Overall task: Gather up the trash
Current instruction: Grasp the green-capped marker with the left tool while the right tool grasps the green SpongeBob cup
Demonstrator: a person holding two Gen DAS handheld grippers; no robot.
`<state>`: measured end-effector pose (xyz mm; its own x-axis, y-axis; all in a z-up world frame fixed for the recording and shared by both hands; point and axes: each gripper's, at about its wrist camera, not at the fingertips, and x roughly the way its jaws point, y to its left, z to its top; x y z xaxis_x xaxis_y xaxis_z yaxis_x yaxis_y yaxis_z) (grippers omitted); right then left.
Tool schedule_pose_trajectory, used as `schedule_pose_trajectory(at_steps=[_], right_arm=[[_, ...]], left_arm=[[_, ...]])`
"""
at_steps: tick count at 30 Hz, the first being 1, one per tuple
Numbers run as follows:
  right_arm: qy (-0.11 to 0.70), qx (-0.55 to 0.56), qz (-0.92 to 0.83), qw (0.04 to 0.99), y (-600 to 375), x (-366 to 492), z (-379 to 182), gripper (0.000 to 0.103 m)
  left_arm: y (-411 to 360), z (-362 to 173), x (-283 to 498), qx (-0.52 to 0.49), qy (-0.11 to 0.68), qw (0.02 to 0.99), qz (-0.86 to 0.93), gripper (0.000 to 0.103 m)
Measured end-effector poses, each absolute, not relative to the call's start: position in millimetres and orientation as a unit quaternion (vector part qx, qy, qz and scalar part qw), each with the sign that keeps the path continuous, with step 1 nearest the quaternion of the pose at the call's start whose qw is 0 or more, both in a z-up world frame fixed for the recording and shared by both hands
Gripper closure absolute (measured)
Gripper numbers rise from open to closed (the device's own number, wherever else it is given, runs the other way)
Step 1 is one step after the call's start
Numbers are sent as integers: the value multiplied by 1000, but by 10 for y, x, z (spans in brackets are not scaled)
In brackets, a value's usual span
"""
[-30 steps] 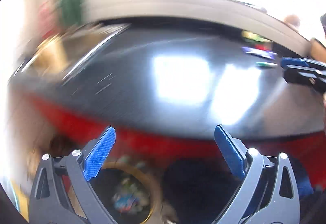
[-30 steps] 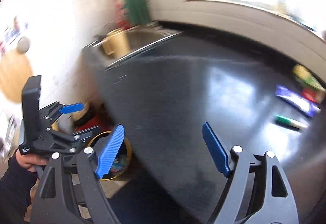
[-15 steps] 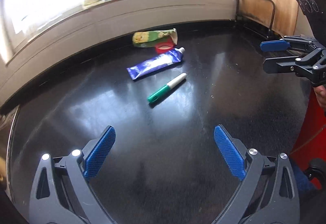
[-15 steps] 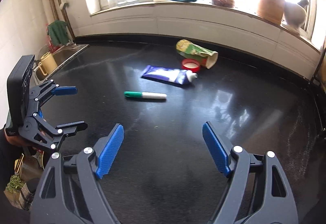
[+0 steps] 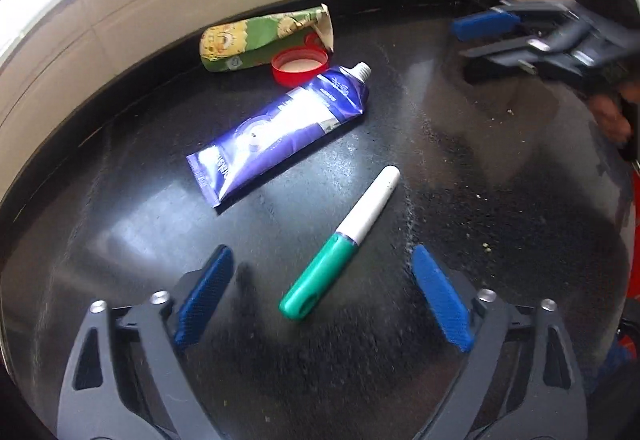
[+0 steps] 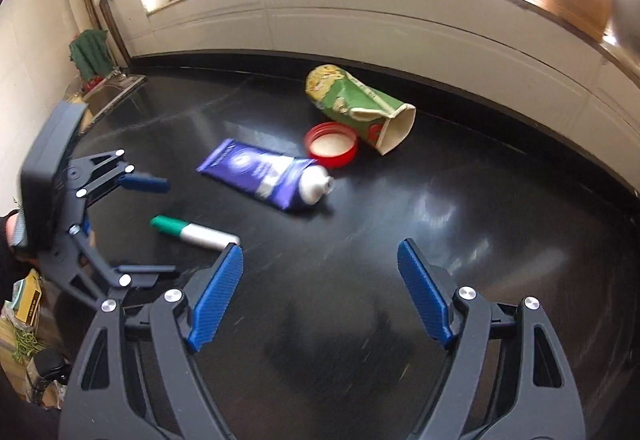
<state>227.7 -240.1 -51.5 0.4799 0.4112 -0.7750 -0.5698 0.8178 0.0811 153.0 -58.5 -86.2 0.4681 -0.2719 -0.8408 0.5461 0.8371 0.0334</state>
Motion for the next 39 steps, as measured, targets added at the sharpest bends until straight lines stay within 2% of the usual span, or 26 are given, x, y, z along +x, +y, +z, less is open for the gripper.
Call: schedule_pose_trajectory(at_steps=[2,5,8,9,10,12,15,16,17,18,22,25,33,39], right_arm=[[431,-97,284,851,-2368,2607,-608,26],[442,-83,295,843,-2307,3017,-711,26],[437,-98,297,843,-2162,3356,-790,26],[434,-98,298,845,-2135,3428,-797,26],[432,-93,302,844,-2106,3506,-799,26],[436,-82,314,839,-2057,3633,-807,26],[434,-84,322,837,-1969,3750,-824,26],[437,-82,325,835,-1945,3771,-838,29],[437,-80,326,834,-1935,3782,-844,36],[438,-77,326,834,-1926,3782,-846,52],[421,-81,329,841,-1892,3648,-766,70],[401,-84,331,850,-1889,3430,-625,80],[355,-93,307,878,-1973,2667,-108,80],[341,-103,281,891,-2115,1836,5,80]], left_arm=[[-599,-857,1575,147,453,842,-254,19],[-618,-850,1636,142,446,845,-258,27],[-642,-818,1654,140,440,850,-256,51],[-654,-805,1662,141,438,851,-253,69],[-669,-797,1674,142,439,851,-251,80],[-690,-790,1673,144,442,850,-248,90],[-719,-796,1649,148,437,852,-247,91],[-710,-800,1638,145,437,853,-246,91],[-698,-798,1634,140,438,854,-245,91],[-704,-803,1652,135,439,854,-243,91],[-676,-807,1639,127,443,856,-233,91],[-640,-784,1630,122,445,858,-225,91],[-572,-448,1402,98,426,877,-200,91],[-377,-268,1020,63,421,888,-171,91]])
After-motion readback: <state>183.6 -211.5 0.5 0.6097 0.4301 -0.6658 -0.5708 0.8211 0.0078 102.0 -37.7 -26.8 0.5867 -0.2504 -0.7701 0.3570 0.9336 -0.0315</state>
